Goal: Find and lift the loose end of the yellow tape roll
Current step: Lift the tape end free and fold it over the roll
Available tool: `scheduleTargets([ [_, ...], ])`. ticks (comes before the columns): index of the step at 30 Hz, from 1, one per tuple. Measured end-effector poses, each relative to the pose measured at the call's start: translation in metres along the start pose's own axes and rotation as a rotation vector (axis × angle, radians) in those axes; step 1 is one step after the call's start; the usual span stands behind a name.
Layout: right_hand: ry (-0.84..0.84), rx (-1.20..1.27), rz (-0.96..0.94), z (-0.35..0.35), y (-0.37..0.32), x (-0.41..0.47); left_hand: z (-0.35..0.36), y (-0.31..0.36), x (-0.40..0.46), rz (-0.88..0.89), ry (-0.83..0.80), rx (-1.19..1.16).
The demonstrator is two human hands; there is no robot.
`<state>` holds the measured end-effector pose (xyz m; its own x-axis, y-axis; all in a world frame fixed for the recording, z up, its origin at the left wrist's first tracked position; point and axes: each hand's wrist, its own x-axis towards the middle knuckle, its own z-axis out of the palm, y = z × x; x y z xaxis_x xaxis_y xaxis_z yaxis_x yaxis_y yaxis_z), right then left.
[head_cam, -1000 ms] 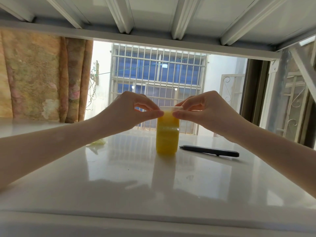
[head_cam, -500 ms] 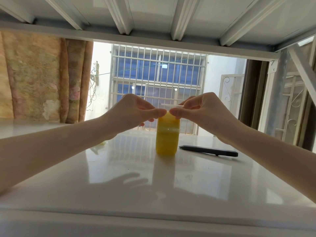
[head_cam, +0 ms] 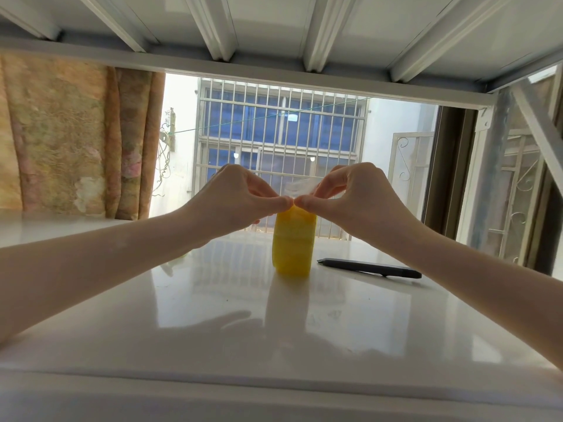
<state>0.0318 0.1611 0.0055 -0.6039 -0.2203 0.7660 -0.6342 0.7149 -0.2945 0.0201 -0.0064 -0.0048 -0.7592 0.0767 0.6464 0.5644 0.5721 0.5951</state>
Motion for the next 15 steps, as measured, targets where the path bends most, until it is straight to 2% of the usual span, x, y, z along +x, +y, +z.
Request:
scheduleTargets([
  [15, 0.071, -0.04, -0.034, 0.0046, 0.0034, -0.0029, -0.0004, -0.0022, -0.0032, -0.025, -0.014, -0.134],
])
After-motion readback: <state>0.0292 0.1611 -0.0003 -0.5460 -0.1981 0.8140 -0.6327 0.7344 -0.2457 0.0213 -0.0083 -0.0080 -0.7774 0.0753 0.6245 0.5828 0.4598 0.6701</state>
